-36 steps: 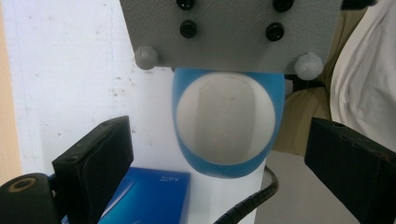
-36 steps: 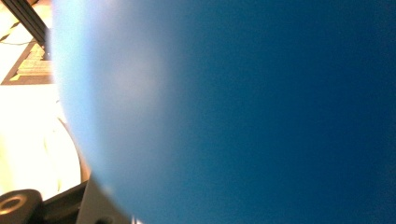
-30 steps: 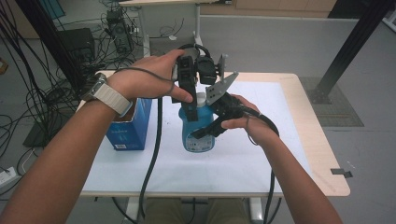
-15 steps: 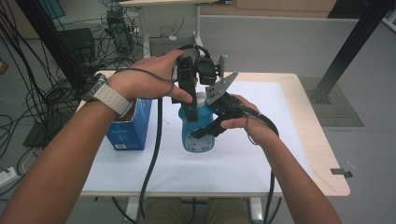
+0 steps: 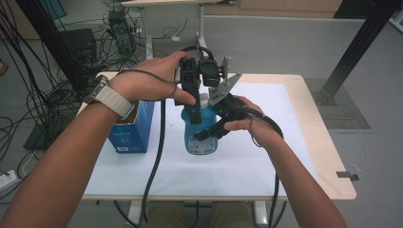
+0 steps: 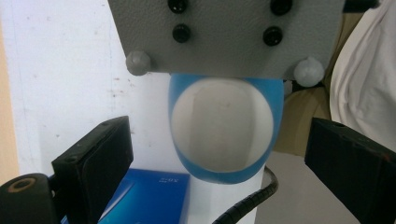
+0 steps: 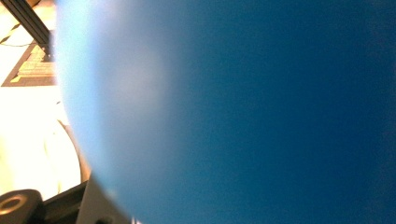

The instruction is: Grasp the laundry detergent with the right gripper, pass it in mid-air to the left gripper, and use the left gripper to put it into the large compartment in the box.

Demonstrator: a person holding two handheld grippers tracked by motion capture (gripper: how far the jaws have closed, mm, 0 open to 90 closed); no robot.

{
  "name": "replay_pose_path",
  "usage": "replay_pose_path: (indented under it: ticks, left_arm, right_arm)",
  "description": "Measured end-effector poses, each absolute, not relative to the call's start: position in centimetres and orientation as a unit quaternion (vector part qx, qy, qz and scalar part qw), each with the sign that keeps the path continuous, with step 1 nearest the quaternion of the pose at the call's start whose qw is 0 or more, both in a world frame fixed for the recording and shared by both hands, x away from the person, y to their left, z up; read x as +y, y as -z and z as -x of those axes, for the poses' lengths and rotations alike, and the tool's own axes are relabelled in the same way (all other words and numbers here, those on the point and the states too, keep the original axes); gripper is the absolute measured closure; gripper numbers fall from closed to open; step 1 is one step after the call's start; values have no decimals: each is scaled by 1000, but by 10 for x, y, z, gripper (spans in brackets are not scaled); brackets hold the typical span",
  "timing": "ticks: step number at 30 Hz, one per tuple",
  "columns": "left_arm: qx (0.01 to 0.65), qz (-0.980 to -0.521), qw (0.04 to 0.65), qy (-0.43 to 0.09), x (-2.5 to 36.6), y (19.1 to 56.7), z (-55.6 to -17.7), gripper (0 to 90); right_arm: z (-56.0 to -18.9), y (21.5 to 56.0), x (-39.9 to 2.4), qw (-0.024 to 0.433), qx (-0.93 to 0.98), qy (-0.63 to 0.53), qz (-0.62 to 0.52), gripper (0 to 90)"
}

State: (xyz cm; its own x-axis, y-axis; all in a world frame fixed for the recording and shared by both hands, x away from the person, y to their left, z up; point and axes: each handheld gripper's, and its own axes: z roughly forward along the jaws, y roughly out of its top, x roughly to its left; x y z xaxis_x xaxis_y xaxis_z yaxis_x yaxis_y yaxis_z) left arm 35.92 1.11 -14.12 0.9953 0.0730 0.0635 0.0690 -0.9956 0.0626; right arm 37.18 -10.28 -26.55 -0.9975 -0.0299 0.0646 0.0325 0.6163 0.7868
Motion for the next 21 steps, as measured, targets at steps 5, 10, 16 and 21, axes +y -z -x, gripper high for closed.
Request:
replay_pose_path:
  ticks: [5,10,16,21]
  left_arm:
    - [33,-999,30,-30,10,142,-359,83]
    - [32,-999,30,-30,10,142,-359,83]
    - [32,-999,32,-29,9,143,-359,83]
    - [30,-999,34,-28,8,145,-360,85]
  right_arm:
    - [-372,265,-103,36,-897,440,1,434]
    - [-371,266,-102,36,-898,438,0,433]
    - [-371,265,-102,37,-898,438,0,433]
    - [-371,264,-103,36,-898,438,-1,433]
